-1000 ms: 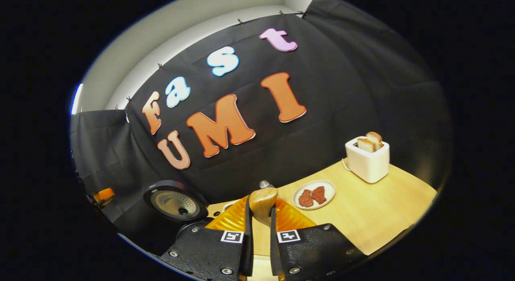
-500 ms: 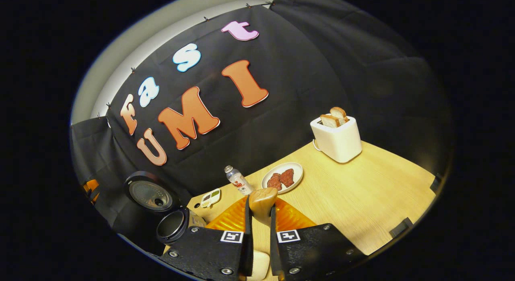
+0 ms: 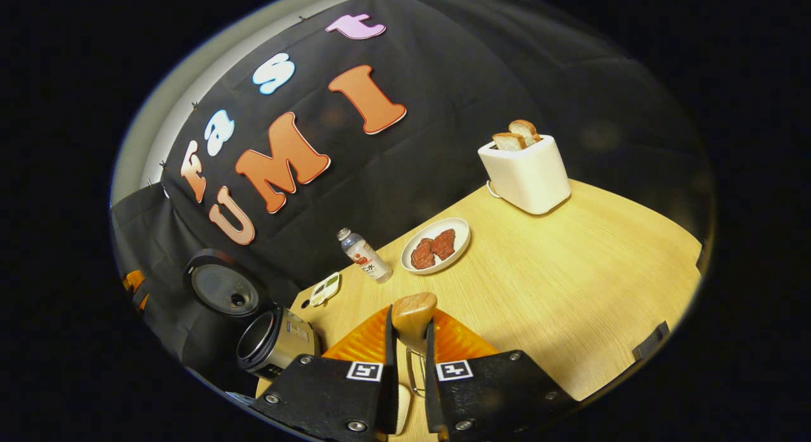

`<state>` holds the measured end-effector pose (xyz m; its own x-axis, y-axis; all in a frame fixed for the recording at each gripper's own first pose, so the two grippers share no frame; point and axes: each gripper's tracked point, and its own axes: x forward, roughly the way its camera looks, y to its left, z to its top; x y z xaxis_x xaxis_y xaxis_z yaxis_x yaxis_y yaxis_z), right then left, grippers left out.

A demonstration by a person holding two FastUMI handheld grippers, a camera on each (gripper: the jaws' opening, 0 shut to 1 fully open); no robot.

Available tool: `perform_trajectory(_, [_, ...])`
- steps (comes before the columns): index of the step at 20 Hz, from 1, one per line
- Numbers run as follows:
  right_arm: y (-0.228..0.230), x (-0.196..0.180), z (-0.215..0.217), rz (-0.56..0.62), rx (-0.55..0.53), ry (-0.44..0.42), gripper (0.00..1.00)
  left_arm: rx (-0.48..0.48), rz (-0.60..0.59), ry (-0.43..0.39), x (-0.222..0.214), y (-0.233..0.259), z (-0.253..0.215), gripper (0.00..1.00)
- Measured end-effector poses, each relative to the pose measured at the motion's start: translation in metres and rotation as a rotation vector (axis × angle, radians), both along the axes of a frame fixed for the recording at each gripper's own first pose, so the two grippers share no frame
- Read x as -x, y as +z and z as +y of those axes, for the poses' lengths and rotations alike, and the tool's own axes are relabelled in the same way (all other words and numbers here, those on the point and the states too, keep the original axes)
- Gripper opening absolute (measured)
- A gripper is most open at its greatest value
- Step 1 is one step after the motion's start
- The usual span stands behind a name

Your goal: Close the left gripper, press the button to open the rice cooker; take a wooden spoon from the chopstick holder with the right hand, scoop a spoonful of rice and pour it into the rice cooker, then put the wooden spoon back into the chopstick holder.

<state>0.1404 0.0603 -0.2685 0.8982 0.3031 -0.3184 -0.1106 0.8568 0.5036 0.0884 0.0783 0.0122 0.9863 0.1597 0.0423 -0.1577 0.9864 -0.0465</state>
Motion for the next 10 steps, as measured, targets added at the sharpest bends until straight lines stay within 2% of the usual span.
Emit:
perform_trajectory(2, [-0.002,0.003,-0.002,0.014,-0.014,0.002,0.16,0.002,0.007,0.009,0.0,-0.002,0.001,0.97])
perform_trajectory(5, [-0.004,0.002,-0.015,0.047,-0.005,-0.03,0.25,0.001,0.022,0.004,-0.001,-0.004,-0.004,0.99])
perform_trajectory(6, [-0.001,0.007,-0.019,0.046,0.015,-0.042,0.36,0.005,0.024,-0.002,-0.002,-0.003,-0.007,0.99])
perform_trajectory(8, [0.008,0.011,-0.031,0.041,0.068,-0.059,0.47,0.009,0.028,-0.012,-0.003,-0.003,-0.011,1.0])
perform_trajectory(9, [0.016,0.01,-0.038,0.031,0.095,-0.07,0.42,0.005,0.028,-0.012,-0.003,-0.002,-0.011,1.0])
perform_trajectory(10, [0.024,0.009,-0.045,0.02,0.12,-0.083,0.6,0.0,0.028,-0.009,-0.003,-0.001,-0.01,1.0])
